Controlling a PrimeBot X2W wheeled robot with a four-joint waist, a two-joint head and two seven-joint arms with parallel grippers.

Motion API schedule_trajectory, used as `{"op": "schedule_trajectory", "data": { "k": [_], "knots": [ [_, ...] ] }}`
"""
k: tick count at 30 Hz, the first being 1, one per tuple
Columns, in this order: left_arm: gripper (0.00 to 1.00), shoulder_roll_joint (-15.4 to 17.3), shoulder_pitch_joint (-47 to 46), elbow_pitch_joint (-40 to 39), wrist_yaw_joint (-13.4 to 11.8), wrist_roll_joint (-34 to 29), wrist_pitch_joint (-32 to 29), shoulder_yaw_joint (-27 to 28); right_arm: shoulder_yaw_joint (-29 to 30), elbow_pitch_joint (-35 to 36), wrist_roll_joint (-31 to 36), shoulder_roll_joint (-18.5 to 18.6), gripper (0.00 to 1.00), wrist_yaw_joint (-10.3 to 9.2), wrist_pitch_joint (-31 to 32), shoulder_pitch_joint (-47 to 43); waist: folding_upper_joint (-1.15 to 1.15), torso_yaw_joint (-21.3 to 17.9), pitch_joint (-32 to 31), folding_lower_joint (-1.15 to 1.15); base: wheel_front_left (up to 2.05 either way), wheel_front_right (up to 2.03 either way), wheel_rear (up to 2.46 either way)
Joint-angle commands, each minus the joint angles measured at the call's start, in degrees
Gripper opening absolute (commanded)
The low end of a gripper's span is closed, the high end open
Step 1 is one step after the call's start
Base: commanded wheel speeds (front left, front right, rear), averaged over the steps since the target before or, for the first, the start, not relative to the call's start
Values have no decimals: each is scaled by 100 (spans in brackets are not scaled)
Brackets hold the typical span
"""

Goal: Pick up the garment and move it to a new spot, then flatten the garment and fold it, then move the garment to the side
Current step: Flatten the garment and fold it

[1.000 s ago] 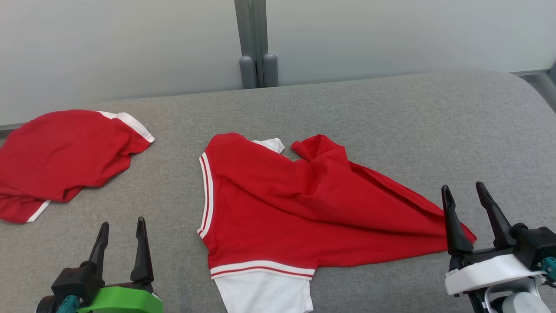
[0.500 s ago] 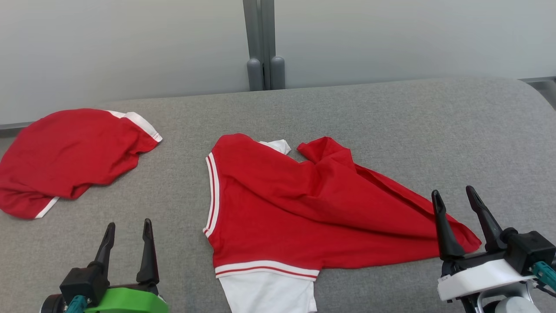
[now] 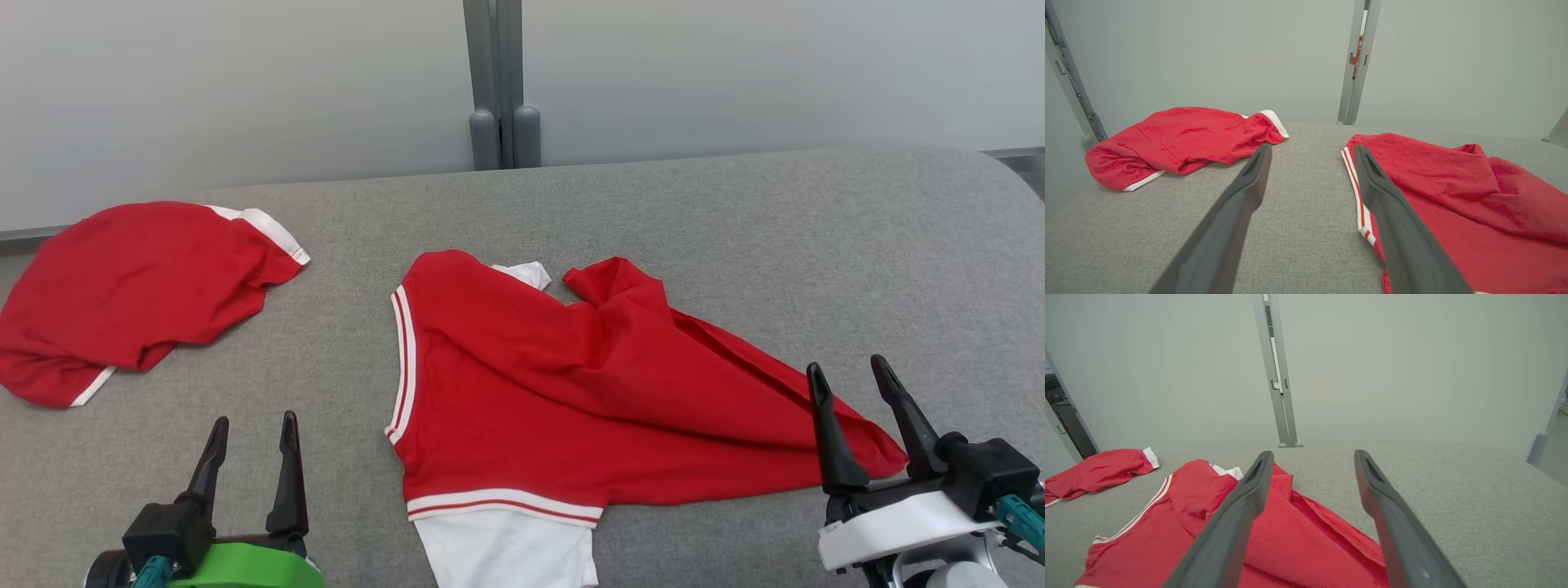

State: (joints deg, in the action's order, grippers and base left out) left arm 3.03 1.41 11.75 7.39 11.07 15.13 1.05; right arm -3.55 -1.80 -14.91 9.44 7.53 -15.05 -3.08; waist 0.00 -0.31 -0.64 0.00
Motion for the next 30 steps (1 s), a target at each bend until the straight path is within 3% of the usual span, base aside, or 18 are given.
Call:
{"op": "schedule_trajectory", "data": {
  "k": [1, 30],
  "knots": [
    [100, 46, 53, -7, 14, 43, 1, -3, 3, -17, 33, -9, 100, -8, -18, -44, 0, 0, 3, 0, 0, 0, 0],
    [100, 44, 69, 27, 15, 7, 1, -29, -14, -154, -7, 36, 100, -8, -18, -5, 0, 0, -5, 0, 0, 0, 0]
  ]
}}
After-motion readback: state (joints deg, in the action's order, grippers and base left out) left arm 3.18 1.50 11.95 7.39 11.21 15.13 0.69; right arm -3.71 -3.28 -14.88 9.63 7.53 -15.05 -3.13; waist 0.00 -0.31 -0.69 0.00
